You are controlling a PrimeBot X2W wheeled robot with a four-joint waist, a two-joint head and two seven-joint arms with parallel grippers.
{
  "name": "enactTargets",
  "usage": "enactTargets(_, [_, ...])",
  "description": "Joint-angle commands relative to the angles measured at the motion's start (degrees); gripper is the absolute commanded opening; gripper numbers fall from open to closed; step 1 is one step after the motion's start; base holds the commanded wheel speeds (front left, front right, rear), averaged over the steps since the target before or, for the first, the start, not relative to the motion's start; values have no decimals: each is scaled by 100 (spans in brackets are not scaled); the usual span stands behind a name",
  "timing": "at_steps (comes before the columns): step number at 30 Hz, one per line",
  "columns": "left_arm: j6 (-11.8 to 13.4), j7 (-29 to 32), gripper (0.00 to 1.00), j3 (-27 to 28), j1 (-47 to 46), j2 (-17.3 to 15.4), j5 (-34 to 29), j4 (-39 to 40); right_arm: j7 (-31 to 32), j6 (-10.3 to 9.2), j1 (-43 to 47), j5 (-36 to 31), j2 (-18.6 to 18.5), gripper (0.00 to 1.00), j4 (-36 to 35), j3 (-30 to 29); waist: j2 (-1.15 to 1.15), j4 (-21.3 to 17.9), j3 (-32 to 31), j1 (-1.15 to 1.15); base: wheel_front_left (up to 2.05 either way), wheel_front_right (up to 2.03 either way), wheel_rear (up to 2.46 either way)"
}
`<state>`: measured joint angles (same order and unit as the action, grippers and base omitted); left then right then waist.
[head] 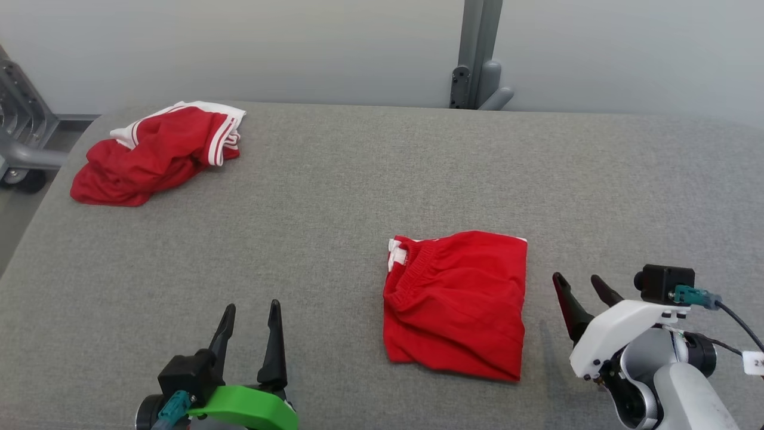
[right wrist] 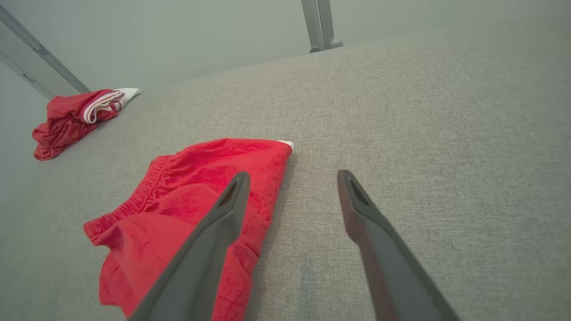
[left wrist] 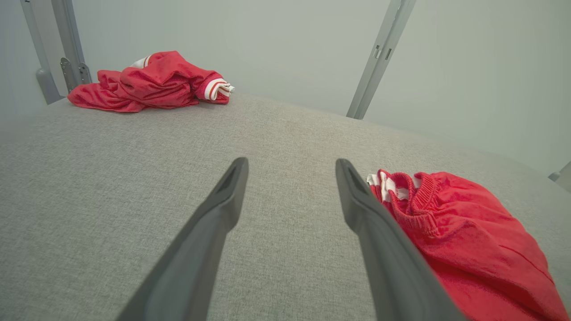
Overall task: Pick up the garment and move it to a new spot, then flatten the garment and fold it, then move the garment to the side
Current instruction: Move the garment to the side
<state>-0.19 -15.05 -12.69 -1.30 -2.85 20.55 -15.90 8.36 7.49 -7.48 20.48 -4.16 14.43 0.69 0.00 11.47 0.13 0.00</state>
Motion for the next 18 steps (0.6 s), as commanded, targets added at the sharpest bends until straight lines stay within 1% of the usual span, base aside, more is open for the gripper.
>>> enactTargets(1, [23, -14, 100, -5, -98, -9, 1, -3, 123, 0, -109, 119, -55, 100, 69, 38, 0, 131, 116, 0, 0, 0, 0])
enactTargets(4, [48, -14, 100, -48, -154, -8, 45, -11, 560, 0, -296, 518, -206, 100, 325, 141, 0, 279, 232, 0, 0, 0, 0])
enactTargets(8, [69, -13, 100, -85, -226, -8, 100, -17, 1019, 0, -526, 989, -294, 100, 745, 211, 0, 453, 381, 0, 0, 0, 0])
enactTargets(13, [99, -14, 100, -139, -286, -8, 163, -11, 1289, 0, -692, 1365, -316, 100, 1130, 239, 0, 664, 516, 0, 0, 0, 0])
enactTargets(18, [129, -14, 100, -132, -295, -8, 191, -4, 1477, 0, -803, 1486, -382, 100, 1380, 372, 0, 718, 566, 0, 0, 0, 0])
